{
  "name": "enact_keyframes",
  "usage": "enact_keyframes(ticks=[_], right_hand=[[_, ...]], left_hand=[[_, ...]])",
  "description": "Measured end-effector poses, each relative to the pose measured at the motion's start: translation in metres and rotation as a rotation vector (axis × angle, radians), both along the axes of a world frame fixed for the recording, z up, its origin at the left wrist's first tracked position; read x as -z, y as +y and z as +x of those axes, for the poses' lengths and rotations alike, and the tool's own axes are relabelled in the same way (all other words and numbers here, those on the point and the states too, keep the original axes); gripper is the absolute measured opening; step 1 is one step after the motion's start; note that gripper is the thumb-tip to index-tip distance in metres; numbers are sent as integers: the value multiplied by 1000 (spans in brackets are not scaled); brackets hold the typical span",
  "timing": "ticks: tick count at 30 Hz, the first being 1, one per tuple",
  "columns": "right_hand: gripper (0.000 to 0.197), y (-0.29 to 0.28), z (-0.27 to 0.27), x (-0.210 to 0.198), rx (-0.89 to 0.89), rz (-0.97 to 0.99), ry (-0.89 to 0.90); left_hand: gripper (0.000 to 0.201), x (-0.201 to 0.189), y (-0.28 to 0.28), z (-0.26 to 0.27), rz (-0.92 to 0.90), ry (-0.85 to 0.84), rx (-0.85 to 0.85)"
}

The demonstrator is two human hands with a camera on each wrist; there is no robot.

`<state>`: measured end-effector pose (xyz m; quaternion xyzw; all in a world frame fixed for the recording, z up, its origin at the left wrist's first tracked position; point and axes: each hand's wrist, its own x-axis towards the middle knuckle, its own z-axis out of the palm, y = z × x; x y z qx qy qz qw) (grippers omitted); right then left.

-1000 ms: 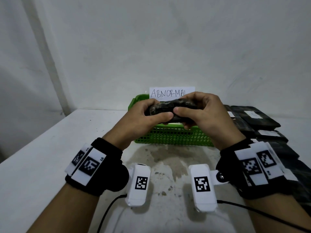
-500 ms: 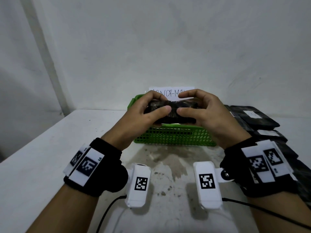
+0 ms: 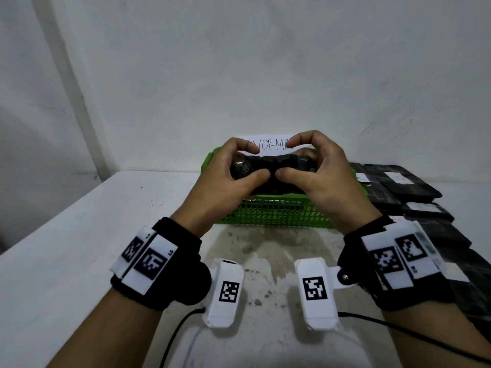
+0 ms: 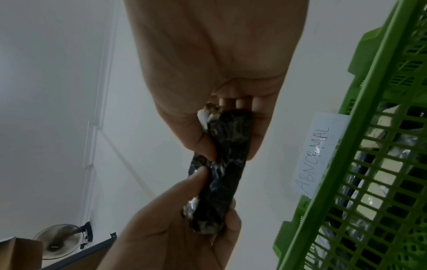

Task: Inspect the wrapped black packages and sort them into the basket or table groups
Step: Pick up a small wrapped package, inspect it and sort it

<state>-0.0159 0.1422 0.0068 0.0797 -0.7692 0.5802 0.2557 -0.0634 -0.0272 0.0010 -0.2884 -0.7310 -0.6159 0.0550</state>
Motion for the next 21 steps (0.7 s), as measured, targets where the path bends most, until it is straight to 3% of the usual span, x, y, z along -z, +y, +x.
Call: enact_keyframes(ticks=[4, 11, 15, 21], right_hand=[[37, 6, 1, -2, -16, -7, 23], [25, 12, -1, -3, -89, -151, -168], [30, 11, 0, -3, -73, -83, -111], [30, 2, 2, -1, 105, 48, 83]], left_hand=[[26, 0, 1, 0, 7, -200, 72], [25, -1, -2, 1, 90, -52, 111], [25, 0, 1, 1, 123, -64, 114], [15, 5, 8, 0, 181, -28, 21]])
